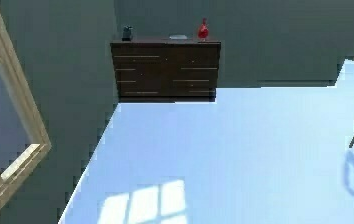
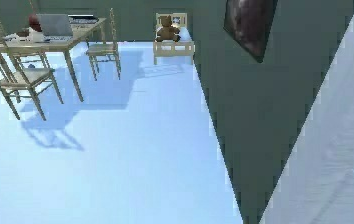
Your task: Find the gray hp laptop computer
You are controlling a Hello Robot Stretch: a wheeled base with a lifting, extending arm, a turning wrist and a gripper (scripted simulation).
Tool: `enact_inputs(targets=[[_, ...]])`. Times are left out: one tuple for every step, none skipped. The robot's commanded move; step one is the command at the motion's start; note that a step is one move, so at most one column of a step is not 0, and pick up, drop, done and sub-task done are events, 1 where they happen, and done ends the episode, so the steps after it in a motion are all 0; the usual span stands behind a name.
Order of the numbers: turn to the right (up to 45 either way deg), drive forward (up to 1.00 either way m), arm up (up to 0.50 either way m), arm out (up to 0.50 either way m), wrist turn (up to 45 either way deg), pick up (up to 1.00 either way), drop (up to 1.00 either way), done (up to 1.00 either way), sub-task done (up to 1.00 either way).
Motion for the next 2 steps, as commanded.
enact_inputs(targets=[[45.0,0.0,0.0,0.0,0.0,0.0,0.0,0.0,0.0],[33.0,0.0,0.0,0.0,0.0,0.0,0.0,0.0,0.0]])
